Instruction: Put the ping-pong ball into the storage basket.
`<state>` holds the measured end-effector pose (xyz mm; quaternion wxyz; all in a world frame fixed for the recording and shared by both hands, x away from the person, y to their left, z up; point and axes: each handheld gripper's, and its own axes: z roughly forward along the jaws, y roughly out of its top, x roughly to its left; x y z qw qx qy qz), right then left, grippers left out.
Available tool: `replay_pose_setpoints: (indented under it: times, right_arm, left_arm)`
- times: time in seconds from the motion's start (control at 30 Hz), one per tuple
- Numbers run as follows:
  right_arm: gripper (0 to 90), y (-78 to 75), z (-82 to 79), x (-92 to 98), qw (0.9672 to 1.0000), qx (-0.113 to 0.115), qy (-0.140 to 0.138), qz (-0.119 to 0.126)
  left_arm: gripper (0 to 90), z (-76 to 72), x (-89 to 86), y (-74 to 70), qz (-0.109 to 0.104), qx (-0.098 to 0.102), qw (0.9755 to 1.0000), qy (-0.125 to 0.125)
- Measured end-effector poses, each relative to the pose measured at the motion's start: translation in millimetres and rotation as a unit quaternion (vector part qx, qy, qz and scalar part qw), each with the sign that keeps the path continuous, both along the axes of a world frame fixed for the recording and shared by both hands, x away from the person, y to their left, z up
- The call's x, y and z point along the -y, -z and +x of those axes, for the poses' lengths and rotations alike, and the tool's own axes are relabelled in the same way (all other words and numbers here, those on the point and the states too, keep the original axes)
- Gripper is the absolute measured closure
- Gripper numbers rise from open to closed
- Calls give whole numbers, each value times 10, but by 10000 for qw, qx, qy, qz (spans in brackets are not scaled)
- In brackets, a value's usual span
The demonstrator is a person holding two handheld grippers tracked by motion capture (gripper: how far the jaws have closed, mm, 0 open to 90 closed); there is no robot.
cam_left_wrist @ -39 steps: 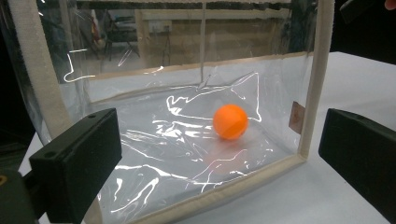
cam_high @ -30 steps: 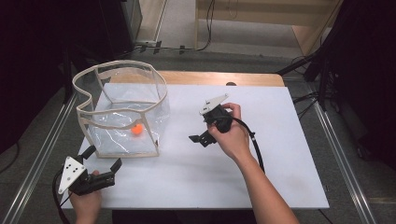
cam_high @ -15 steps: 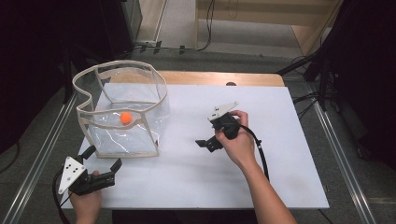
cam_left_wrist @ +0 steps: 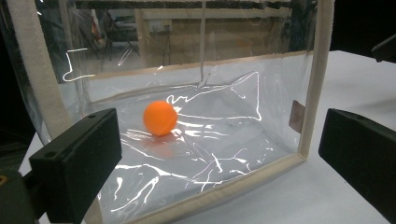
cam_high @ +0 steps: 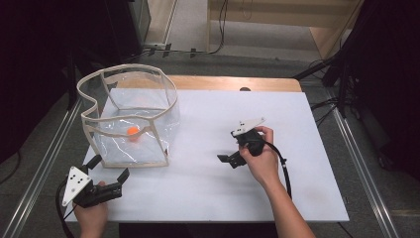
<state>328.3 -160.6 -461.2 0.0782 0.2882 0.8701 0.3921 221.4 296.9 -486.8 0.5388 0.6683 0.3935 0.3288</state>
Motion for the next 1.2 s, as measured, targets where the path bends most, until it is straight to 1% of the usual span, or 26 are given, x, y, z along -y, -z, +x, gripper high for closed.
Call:
replay_pose_setpoints:
  times: [0.13, 0.27, 0.3, 0.37, 0.43, 0.53, 0.6, 0.9, 1.1, 1.17, 1.2]
  right_arm:
    - [0, 49, -45, 79, 9999, 2, 84, 76]
    - [0, 91, -80, 165, 9998, 39, 144, 116]
    - [0, 98, -95, 186, 9998, 16, 186, 113]
    - [0, 118, -110, 238, 9996, 61, 218, 155]
    - [0, 129, -133, 282, 9994, 48, 278, 180]
    - [0, 146, -153, 346, 9992, 110, 317, 224]
    - [0, 155, -173, 390, 9989, 87, 393, 247]
    - [0, 185, -252, 598, 9974, 191, 609, 339]
    - [0, 223, -312, 706, 9967, 192, 700, 376]
    - [0, 237, -328, 742, 9963, 233, 725, 389]
    - [0, 240, -340, 760, 9961, 204, 752, 408]
  left_arm:
    - [1, 0, 1, 0, 1, -1, 10000, -1]
    - [1, -1, 1, 0, 2, 0, 10000, -1]
    - [1, -1, 2, 0, 1, 0, 10000, -2]
    - [1, -1, 4, 0, 3, 2, 10000, -2]
    - [1, -1, 5, 1, 1, 1, 10000, -2]
    - [1, -1, 5, 1, 1, -1, 10000, -3]
    - [1, -1, 5, 1, -2, -4, 10000, 3]
    - [1, -1, 7, 1, -6, -4, 10000, 0]
    - [1, -2, 7, 2, 5, -7, 10000, 1]
    - [1, -3, 8, 2, 10, -7, 10000, 0]
    - [1, -3, 10, 2, 2, -6, 10000, -4]
